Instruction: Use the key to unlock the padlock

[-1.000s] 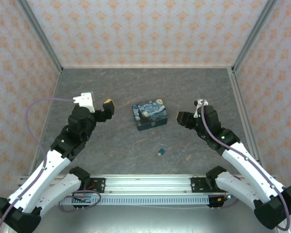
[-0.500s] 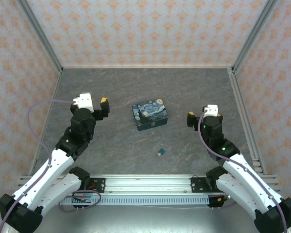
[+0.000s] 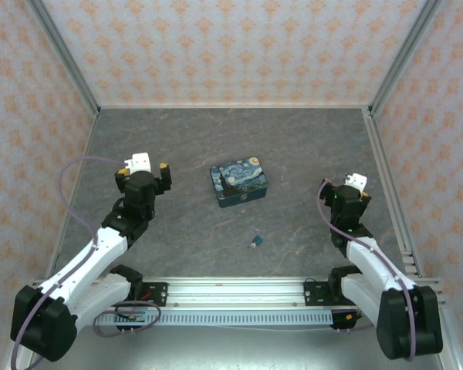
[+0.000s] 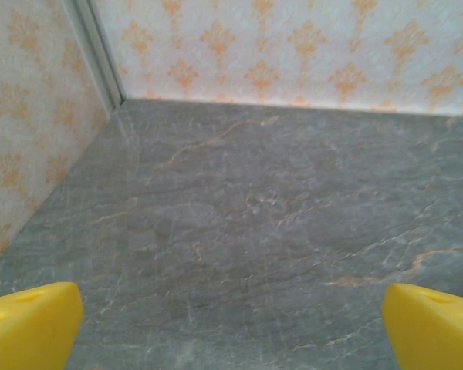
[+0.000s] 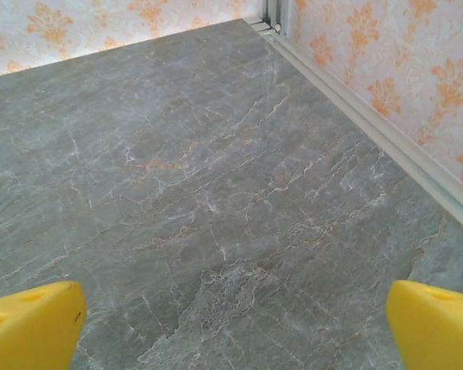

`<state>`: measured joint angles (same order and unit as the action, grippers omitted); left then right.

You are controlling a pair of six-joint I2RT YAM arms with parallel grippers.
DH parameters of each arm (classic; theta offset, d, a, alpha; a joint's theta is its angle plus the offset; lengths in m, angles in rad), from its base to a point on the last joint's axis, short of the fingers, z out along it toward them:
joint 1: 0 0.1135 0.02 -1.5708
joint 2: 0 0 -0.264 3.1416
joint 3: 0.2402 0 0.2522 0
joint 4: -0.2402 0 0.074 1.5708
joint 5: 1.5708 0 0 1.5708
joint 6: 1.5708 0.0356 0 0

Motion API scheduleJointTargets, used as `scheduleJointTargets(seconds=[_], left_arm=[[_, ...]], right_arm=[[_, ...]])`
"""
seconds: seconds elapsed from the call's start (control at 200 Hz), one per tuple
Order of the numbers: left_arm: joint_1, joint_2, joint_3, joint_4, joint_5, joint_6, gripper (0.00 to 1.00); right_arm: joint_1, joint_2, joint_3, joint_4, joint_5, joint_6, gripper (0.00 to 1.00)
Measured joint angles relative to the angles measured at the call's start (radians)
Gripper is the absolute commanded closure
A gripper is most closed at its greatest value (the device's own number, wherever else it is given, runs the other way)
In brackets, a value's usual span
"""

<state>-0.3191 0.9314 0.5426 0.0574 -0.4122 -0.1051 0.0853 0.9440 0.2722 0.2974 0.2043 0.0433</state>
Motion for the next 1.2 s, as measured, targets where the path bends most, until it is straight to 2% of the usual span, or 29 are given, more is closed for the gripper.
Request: scheduleJointTargets(seconds=[0.225, 0.5, 0.906, 1.196], left_arm=[[0.038, 0.083, -0.024, 0.054, -0.012, -0.002, 0.00], [0.081, 0.127, -0.053, 0.113, -0.015, -0.002, 0.00], [0.151, 0.172, -0.097, 0.212, -0.010, -0.003, 0.00], [0.156, 0.270, -0.179, 0.412, 0.042, 0.011, 0.00]], right_arm=[[-0.041, 0.250, -0.005, 0.261, -0.072, -0.023, 0.01], [-0.043, 0.550, 0.008, 0.571, -0.161, -0.079, 0.01], [-0.082, 0.575, 0.137, 0.517, -0.212, -0.081, 0.01], [-0.082, 0.575, 0.137, 0.501, -0.213, -0.081, 0.01]])
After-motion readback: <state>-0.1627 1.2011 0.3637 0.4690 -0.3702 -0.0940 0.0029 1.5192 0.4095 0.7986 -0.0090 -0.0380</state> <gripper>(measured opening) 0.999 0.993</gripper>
